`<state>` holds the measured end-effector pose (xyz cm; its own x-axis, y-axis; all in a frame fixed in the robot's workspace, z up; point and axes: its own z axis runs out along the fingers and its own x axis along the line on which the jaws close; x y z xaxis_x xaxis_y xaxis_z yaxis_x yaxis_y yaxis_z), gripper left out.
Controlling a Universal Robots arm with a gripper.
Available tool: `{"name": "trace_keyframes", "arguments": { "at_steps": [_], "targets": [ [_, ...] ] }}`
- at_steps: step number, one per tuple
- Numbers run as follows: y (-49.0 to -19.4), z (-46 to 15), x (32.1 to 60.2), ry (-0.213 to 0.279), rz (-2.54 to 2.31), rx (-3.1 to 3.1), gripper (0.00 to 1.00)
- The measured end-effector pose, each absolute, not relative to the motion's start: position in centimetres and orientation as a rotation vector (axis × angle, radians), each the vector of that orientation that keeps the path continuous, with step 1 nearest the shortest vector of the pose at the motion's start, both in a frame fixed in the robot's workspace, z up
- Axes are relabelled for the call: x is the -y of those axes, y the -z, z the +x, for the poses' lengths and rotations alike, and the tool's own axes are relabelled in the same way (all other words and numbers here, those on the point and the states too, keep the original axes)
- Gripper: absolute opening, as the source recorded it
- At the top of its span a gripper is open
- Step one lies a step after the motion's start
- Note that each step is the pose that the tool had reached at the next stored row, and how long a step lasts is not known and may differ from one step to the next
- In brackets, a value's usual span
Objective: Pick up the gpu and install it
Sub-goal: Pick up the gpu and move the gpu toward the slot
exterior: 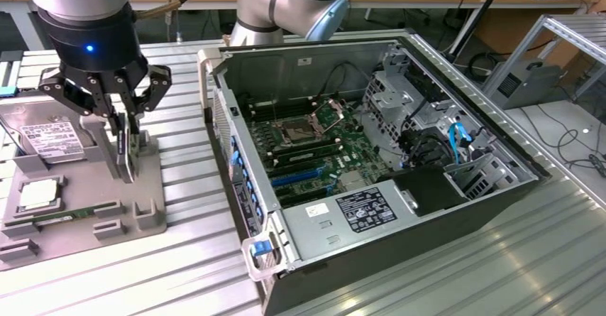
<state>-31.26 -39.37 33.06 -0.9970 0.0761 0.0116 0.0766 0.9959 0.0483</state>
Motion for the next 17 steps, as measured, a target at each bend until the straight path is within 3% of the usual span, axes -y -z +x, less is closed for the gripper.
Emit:
{"name": "trace_keyframes", "arguments": {
  "at_steps": [17],
  "targets": [
    [-35.6,-31.3,39.4,0.076,-0.12,3.129,0.27]
  ]
}}
